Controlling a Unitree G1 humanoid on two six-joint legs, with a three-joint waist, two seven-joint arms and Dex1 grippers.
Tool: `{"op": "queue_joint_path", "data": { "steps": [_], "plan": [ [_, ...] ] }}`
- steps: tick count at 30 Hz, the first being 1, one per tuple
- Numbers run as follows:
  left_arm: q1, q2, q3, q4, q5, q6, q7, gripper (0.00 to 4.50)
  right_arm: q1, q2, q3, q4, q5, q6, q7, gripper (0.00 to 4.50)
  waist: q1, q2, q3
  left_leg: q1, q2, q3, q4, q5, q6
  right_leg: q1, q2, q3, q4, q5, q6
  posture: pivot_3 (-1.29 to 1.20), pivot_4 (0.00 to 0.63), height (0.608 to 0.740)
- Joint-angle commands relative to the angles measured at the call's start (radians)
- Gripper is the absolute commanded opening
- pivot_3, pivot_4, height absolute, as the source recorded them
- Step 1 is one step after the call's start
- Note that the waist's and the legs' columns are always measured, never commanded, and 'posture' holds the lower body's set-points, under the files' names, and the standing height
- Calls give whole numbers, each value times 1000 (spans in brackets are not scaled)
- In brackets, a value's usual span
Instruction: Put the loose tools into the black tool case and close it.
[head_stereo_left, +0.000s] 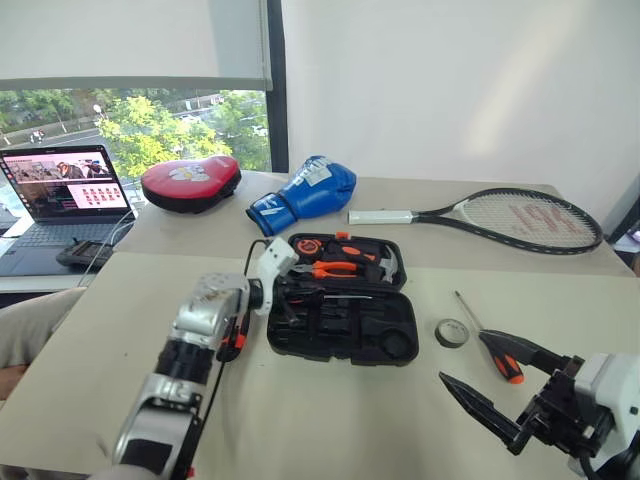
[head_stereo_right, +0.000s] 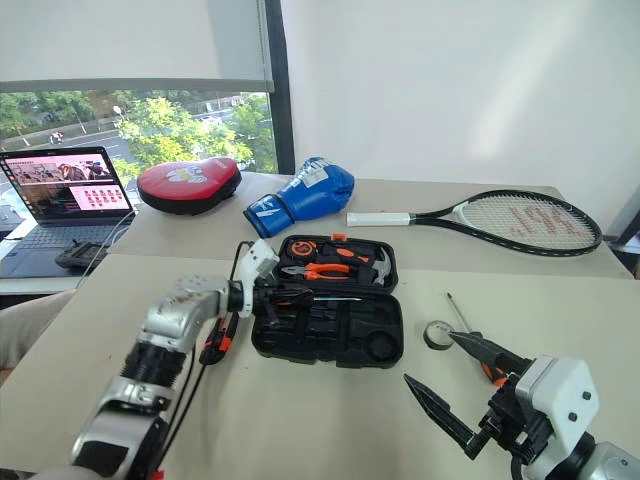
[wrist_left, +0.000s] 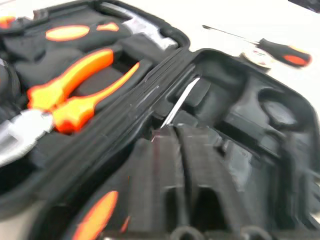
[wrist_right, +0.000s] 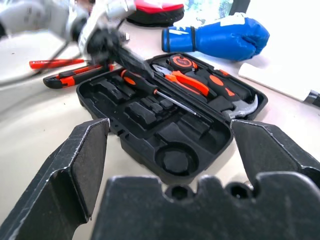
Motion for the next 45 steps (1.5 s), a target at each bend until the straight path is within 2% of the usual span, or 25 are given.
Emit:
{"op": "queue_joint_path", "data": {
  "steps": [1, 7, 11, 16, 23, 25, 28, 29, 32, 33, 35, 39, 41, 42, 44, 45],
  "plan": [
    [30, -15, -49, -42, 75, -9, 144, 104, 10, 11, 1, -40, -10, -20, -19, 4500, -1, 0, 0, 0, 0, 0, 0, 0, 0, 0, 0, 0, 0, 0, 0, 0, 150, 740],
    [78, 23, -175, -10, 130, 2, 136, 104, 9, 7, 5, -47, -15, 19, -72, 4500, -1, 3, -2, 6, 0, 0, 0, -1, 0, 5, 0, 0, 0, 0, -1, 0, 150, 740],
    [72, 56, -232, 40, 168, -77, 116, 104, -28, -16, 20, -6, -57, 90, -155, 4500, -2, 7, -11, 16, 2, 0, -2, -4, -1, 14, 0, 0, -2, -2, -1, 0, 150, 740],
    [59, 68, -228, 91, 176, -155, 120, 104, -102, -55, 32, 45, -61, 201, -229, 4500, -2, 12, -20, 17, 2, 0, -2, -6, -1, 14, 0, 0, -2, -3, -2, 0, 150, 740],
    [55, 125, -234, 123, 196, -210, 96, 104, -189, -99, 60, 91, -80, 233, -210, 4500, -12, 11, -21, 17, 3, 0, -3, -6, -2, 14, 0, 0, -2, -3, -3, 0, 150, 740],
    [46, 92, -186, 112, 136, -232, 98, 104, -202, -113, 71, 103, -95, 235, -201, 4500, -15, 11, -21, 18, 3, 0, -4, -6, -2, 14, 1, 0, -2, -4, -3, 0, 150, 740],
    [32, 11, 3, -25, -104, -156, 79, 104, -196, -168, 77, 118, -143, 305, -215, 4500, -15, 10, -20, 15, 3, 0, -4, -6, -2, 12, 0, 0, -2, -4, -3, 0, 150, 740],
    [34, 16, 31, -74, -135, -131, 76, 104, -196, -186, 83, 131, -172, 317, -220, 4500, -14, 8, -19, 12, 3, 0, -3, -6, -2, 10, 0, 0, -2, -3, -3, 0, 150, 740],
    [61, 116, 62, -218, -307, 35, -101, 104, -245, -221, 98, 208, -137, 402, -202, 4500, -19, 4, -17, 3, 3, -1, -2, -4, -5, 1, 1, 0, 0, -3, -3, 0, 150, 740],
    [80, 164, 71, -277, -366, 77, -165, 341, -277, -245, 120, 256, -143, 431, -197, 4500, -25, 5, -17, 1, 3, -1, -2, 0, -12, -1, 2, 0, 0, -3, -3, 0, 150, 740],
    [108, 243, 89, -385, -459, 134, -245, 836, -354, -279, 177, 363, -187, 455, -195, 4500, -30, 7, -18, 1, 3, 0, -2, 0, -12, -1, 2, 0, 0, -3, -3, 0, 150, 740],
    [148, 372, 89, -548, -586, 212, -358, 2324, -535, -294, 257, 561, -174, 557, -181, 4500, -31, 7, -17, 2, 2, 2, -2, -2, -10, -1, 2, 1, -2, -5, -7, 0, 150, 740],
    [177, 440, 75, -624, -601, 205, -407, 3015, -636, -309, 328, 639, -191, 592, -162, 4500, -29, 7, -15, 2, 2, 1, -2, -2, -9, 0, 2, 0, -1, -6, -7, 0, 150, 740],
    [184, 454, 69, -644, -598, 195, -404, 3472, -676, -315, 357, 671, -202, 605, -153, 4500, -28, 7, -15, 1, 2, 1, -2, -4, -5, 0, 3, 0, -2, -6, -8, 0, 150, 740],
    [189, 462, 73, -672, -619, 208, -377, 4103, -748, -316, 409, 745, -222, 626, -137, 4500, -23, 8, -15, 2, 1, 1, -2, -5, -2, 0, 3, 0, -2, -7, -9, 0, 150, 740],
    [191, 466, 73, -682, -625, 212, -369, 4103, -773, -316, 429, 774, -231, 631, -129, 4500, -23, 8, -15, 2, 1, 1, -2, -5, -2, 0, 3, 0, -2, -6, -8, 0, 150, 740]
  ]
}}
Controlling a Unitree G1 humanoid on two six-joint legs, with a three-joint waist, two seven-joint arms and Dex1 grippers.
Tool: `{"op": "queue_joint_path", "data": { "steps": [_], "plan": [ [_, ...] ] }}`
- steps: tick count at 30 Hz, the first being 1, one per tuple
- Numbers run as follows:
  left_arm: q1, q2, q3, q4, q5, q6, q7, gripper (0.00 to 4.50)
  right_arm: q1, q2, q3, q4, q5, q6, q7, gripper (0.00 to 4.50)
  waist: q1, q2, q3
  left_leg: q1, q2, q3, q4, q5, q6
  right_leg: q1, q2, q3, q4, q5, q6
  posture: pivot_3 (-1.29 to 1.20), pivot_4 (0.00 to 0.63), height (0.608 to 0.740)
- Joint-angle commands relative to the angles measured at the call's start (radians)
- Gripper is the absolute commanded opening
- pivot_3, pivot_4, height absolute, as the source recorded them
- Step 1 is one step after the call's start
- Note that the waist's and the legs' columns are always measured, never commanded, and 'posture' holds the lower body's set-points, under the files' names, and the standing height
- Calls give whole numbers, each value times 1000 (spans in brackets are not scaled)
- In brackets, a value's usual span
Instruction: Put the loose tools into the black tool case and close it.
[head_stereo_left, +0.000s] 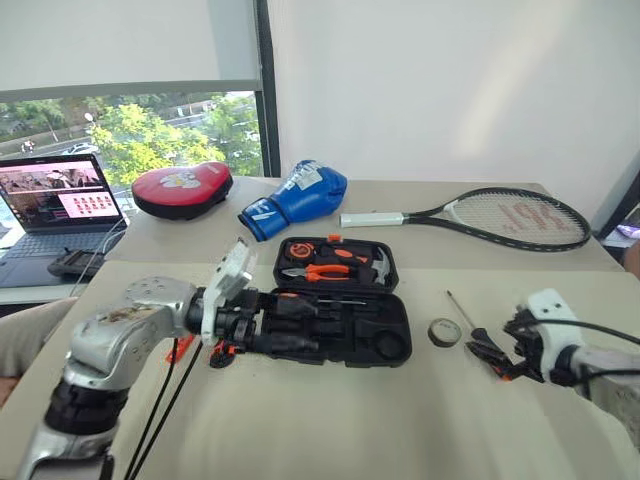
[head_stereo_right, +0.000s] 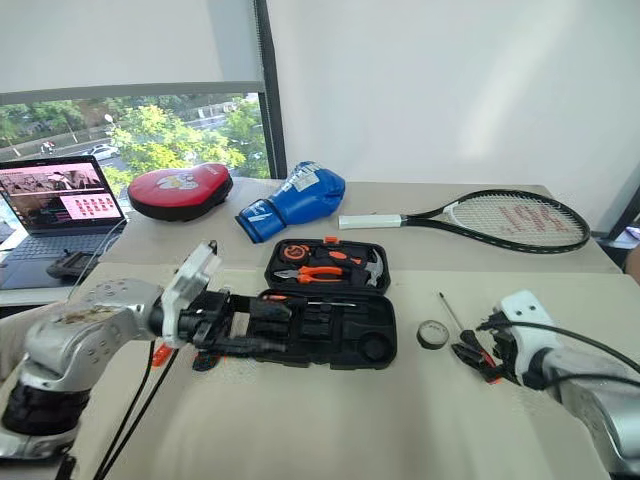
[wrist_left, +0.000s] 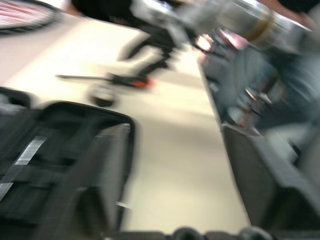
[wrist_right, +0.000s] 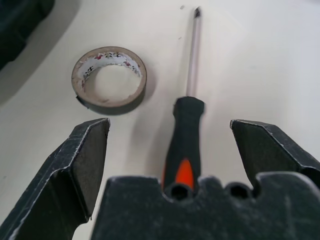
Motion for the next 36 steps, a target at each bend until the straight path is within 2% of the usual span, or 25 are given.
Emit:
{"op": "queue_joint_path", "data": {
  "steps": [1, 3, 7, 11, 13, 15, 18, 21, 27, 31, 36],
  "plan": [
    [1, 15, 5, -62, -40, 9, 24, 4144, -80, -19, 52, 90, -41, 27, 27, 4249, 1, 0, 0, 0, 0, 0, 0, 0, 0, 0, 0, 0, 0, 1, 1, 0, 150, 740],
    [20, 13, 12, -77, -39, -8, 48, 4151, -115, -22, 87, 132, -65, 29, 40, 3751, 0, 0, 0, 0, -1, 0, 0, 0, 0, 0, 0, 0, 0, 2, 3, 0, 150, 740],
    [76, 7, 30, -88, -34, -42, 87, 4151, -134, -44, 101, 128, -89, 33, 68, 2388, -6, 0, 0, 0, -1, 0, 0, 4, -7, 0, 1, 0, 0, 3, 5, 0, 150, 740],
    [136, 15, 39, -88, -20, -88, 93, 4151, -99, -94, 51, 67, -93, 36, 96, 955, -6, 0, 0, -1, -1, 0, 0, 4, -7, -1, 0, 0, -1, 3, 6, 0, 150, 740],
    [156, 16, 45, -84, -17, -112, 98, 4151, -92, -115, 20, 25, -88, 23, 112, 517, -4, 0, 1, -1, -1, 0, 0, 4, -7, -1, 0, 0, -1, 2, 6, 0, 150, 740],
    [180, -24, 87, -62, -1, -160, 167, 4151, -185, -108, 3, -46, -13, 54, 151, 515, -5, 1, 1, -1, -1, 0, 0, 4, -7, -1, 0, 0, -1, 3, 6, 0, 150, 740],
    [209, 0, 143, -20, -40, -168, 126, 4151, -377, -64, 139, -96, 10, 33, 225, 515, -24, 5, 7, -1, 0, 2, 0, 1, -2, -2, 0, 2, -1, 4, 5, 0, 150, 740],
    [239, 30, 203, 2, -85, -130, 135, 4151, -527, 4, 321, -28, -78, -60, 291, 514, -31, 0, 9, 4, 4, -1, -2, 2, -5, 0, 6, 0, 0, 4, 3, 0, 150, 740],
    [323, 63, 304, -60, -159, -81, 199, 4151, -750, 134, 676, 304, -358, -407, 514, 514, -24, -2, 12, 5, 1, 0, -10, 9, -16, -2, 4, 0, 0, 3, 1, 0, 150, 740],
    [333, 77, 324, -94, -187, -63, 243, 4151, -802, 164, 740, 429, -434, -531, 625, 514, -14, -3, 13, -1, 0, -2, -10, 9, -16, -5, 3, -2, 0, 3, 2, 0, 150, 740],
    [344, 83, 326, -129, -217, -51, 294, 4151, -802, 191, 737, 438, -462, -553, 707, 514, -10, -3, 13, -2, -2, -2, -11, 8, -15, -5, 2, -3, -3, 3, 2, 0, 150, 740]
  ]
}}
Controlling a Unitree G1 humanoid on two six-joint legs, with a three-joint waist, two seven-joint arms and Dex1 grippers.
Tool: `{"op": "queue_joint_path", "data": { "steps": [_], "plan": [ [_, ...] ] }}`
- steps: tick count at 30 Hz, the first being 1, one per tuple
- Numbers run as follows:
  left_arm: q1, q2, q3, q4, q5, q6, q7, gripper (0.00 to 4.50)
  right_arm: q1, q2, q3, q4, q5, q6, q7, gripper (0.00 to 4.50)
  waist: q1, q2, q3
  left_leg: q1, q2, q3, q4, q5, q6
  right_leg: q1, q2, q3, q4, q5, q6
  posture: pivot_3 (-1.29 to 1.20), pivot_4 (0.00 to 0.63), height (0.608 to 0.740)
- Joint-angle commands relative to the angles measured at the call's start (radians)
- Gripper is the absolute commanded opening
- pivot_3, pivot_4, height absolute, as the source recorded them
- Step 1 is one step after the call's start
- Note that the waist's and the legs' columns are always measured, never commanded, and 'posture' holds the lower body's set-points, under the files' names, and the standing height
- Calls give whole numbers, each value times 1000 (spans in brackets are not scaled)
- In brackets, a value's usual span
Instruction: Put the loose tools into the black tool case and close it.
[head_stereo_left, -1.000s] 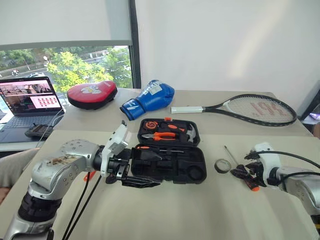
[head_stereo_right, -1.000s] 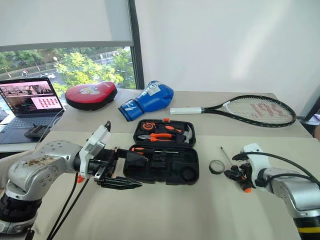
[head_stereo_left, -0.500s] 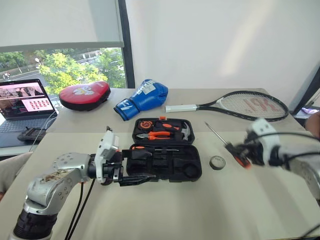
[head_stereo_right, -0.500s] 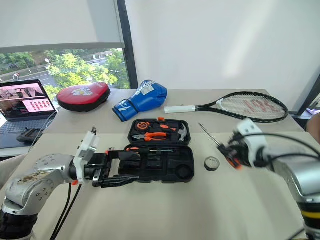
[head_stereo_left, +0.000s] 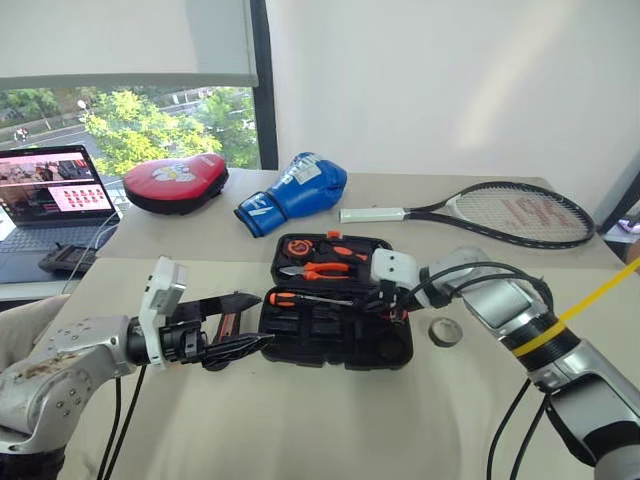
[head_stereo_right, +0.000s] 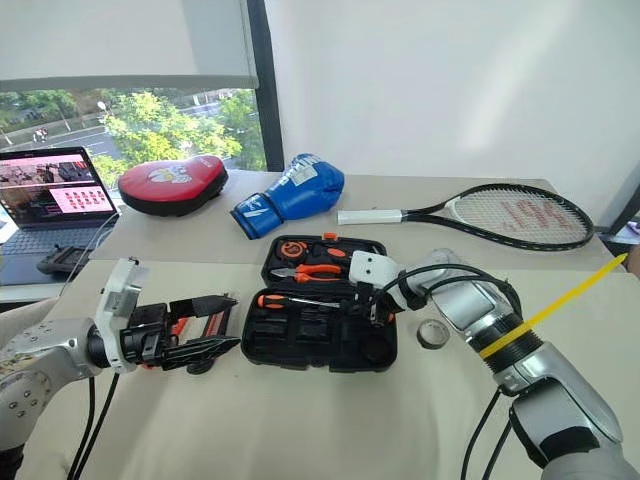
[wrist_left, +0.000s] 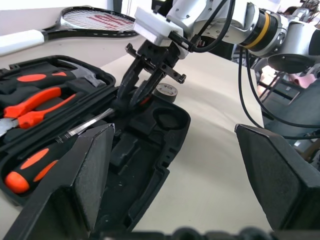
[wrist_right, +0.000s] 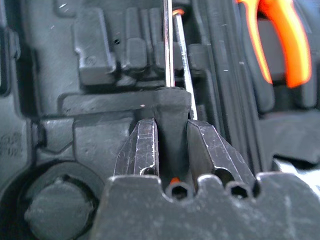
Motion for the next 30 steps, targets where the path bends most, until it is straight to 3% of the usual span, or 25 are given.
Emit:
{"op": "queue_joint_path", "data": {
  "steps": [1, 11, 13, 17, 22, 26, 30],
  "plan": [
    [1, 14, 24, -51, -36, 8, 34, 4151, -17, 13, -16, -8, -31, -25, 48, 514, -2, 0, 0, 0, 0, 0, 0, 0, 0, 0, 0, 0, 0, 0, 0, 0, 150, 740],
    [-18, 51, -11, -36, -22, -6, 16, 4151, -51, 118, 16, 216, -158, -151, 89, 514, -12, 0, 0, 9, 1, 0, -1, 2, -5, 5, 1, -1, 2, -1, -1, 0, 150, 740],
    [-15, 52, -16, -31, -15, -12, 12, 4151, -53, 126, 5, 238, -149, -163, 127, 1514, -11, 0, 0, 10, 1, 0, -2, 2, -5, 5, 1, 0, 4, -1, -1, 0, 150, 740],
    [-4, 51, -18, -17, 3, -26, 1, 4151, -35, 110, -32, 193, -151, -216, 136, 2681, -11, 0, 0, 10, 1, 0, -2, 2, -5, 4, 1, 0, 4, -1, -1, 0, 150, 740],
    [12, 48, -8, 12, 29, -42, -4, 4151, -12, 75, -183, 32, -5, -85, 193, 2681, -11, 0, 1, 7, 1, 0, -3, 2, -5, 2, 1, 0, 3, -1, -1, 0, 150, 740],
    [31, 36, 2, 58, 52, -67, 0, 4151, 76, 114, -350, -73, 121, 23, 79, 1681, -12, 0, 0, 5, 2, 0, -3, 2, -6, 1, 1, -1, 3, -1, -1, 0, 150, 740],
    [58, 41, 14, 74, 70, -92, -11, 4151, 229, 181, -445, -213, 109, 75, -153, 201, -13, 0, 0, 6, 3, 0, -4, 1, -6, 1, 0, -1, 3, -1, -1, 0, 150, 740]
  ]
}}
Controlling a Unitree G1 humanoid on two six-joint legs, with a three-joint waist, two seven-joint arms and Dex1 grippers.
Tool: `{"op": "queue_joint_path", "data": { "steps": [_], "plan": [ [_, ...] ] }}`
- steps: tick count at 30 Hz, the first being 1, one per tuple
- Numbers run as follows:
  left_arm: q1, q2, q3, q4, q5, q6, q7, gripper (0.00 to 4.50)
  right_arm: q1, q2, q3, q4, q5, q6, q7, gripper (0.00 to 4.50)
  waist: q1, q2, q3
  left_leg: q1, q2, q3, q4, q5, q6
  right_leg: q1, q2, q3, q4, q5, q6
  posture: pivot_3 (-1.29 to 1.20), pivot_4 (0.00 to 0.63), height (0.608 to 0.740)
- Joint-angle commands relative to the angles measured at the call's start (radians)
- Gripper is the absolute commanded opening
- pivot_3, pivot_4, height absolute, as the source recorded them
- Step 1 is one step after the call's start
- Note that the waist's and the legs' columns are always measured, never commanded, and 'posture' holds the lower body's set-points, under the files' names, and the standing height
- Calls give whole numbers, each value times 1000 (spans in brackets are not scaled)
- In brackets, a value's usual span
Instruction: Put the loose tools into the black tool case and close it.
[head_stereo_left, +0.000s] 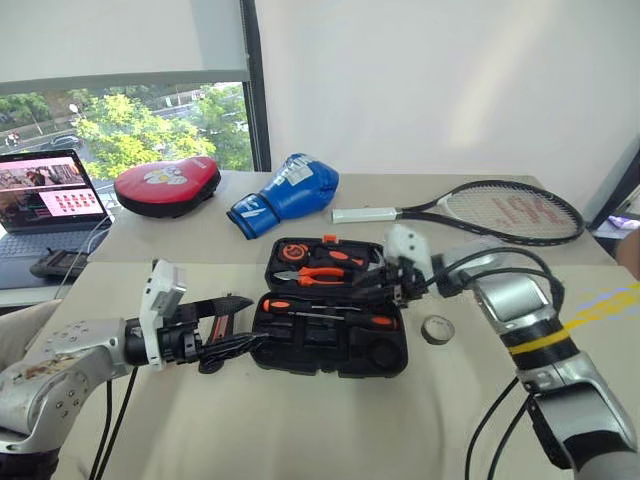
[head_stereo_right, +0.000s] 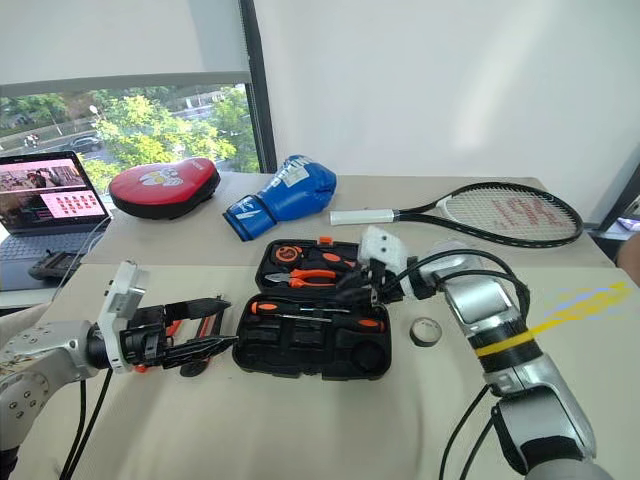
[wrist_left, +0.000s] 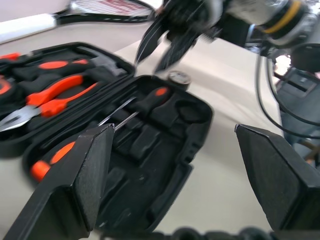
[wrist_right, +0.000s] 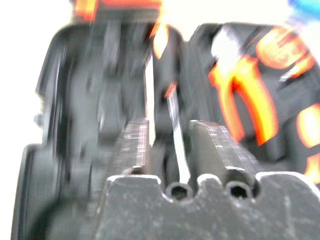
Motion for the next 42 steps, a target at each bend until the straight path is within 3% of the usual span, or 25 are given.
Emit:
{"op": "queue_joint_path", "data": {
  "steps": [1, 6, 11, 19, 23, 26, 28, 30, 33, 38, 42],
  "plan": [
    [22, 10, 41, 0, 9, -35, -23, 4151, 166, 76, -105, -185, -10, 45, -256, 37, 1, 0, 0, 0, 0, 0, 0, 0, 0, 0, 0, 0, 0, 0, 0, 0, 150, 740],
    [55, 45, 52, -10, 13, -56, -92, 4151, 347, 139, -56, -323, -130, 40, -469, 37, 2, 1, 0, 0, -1, 1, -1, 0, -1, -3, -2, 1, 1, -1, -1, 0, 150, 740],
    [45, 61, 40, 24, 34, -78, -127, 4151, 370, 160, 65, -302, -245, 57, -556, 37, -8, 1, 0, 5, 0, 2, -1, 1, -3, 1, 0, 2, 2, 0, -3, 0, 150, 740],
    [44, 51, 33, 46, 59, -100, -143, 4151, 372, 82, 356, -216, -423, 62, -443, 37, -13, -3, -2, 12, 3, 2, -1, 1, -3, 6, 4, 3, 3, -1, -5, 0, 150, 740],
    [59, 41, 39, 47, 66, -106, -133, 4151, 344, -8, 504, -187, -552, -52, -315, 37, -11, -6, -7, 22, 3, 1, -3, -1, -3, 15, 4, 2, 2, -3, -5, 0, 150, 740],
    [72, 24, 69, 49, 51, -83, -85, 4151, 380, 38, 348, -223, -442, -116, -373, 37, -4, -16, -23, 33, 3, 0, -12, -8, 3, 19, 2, 1, 2, -12, -9, 0, 150, 740],
    [82, 4, 97, 57, 66, -72, -10, 4151, 419, 130, 122, -299, -184, -131, -350, 37, 2, -22, -25, 37, 4, -2, -14, -8, -5, 21, 1, 0, 1, -14, -9, 0, 150, 740],
    [87, -18, 114, 63, 105, -66, 85, 4151, 432, 147, -60, -396, 4, -82, -297, 37, 2, -22, -24, 34, 5, -3, -16, -8, -8, 21, 0, 2, 0, -15, -9, 0, 150, 740],
    [79, -45, 136, 73, 124, -43, 189, 4151, 441, 110, -186, -487, 145, -27, -267, 839, 0, -4, -13, 20, 2, -1, -15, -7, -7, 8, -3, 4, 2, -13, -8, 0, 150, 740],
    [83, -2, 175, 81, 141, 155, 380, 4151, 453, -13, -364, -664, 466, 157, -214, 2584, 1, -4, -12, 13, 4, -2, -17, -5, -9, 2, 0, -1, 3, -13, -8, 0, 150, 740],
    [80, 44, 172, 108, 156, 316, 464, 4151, 512, -133, -473, -749, 630, 235, -192, 4014, 6, -4, -12, 12, 4, -3, -17, -6, -8, 2, -1, 0, 2, -14, -8, 0, 150, 740]
  ]
}}
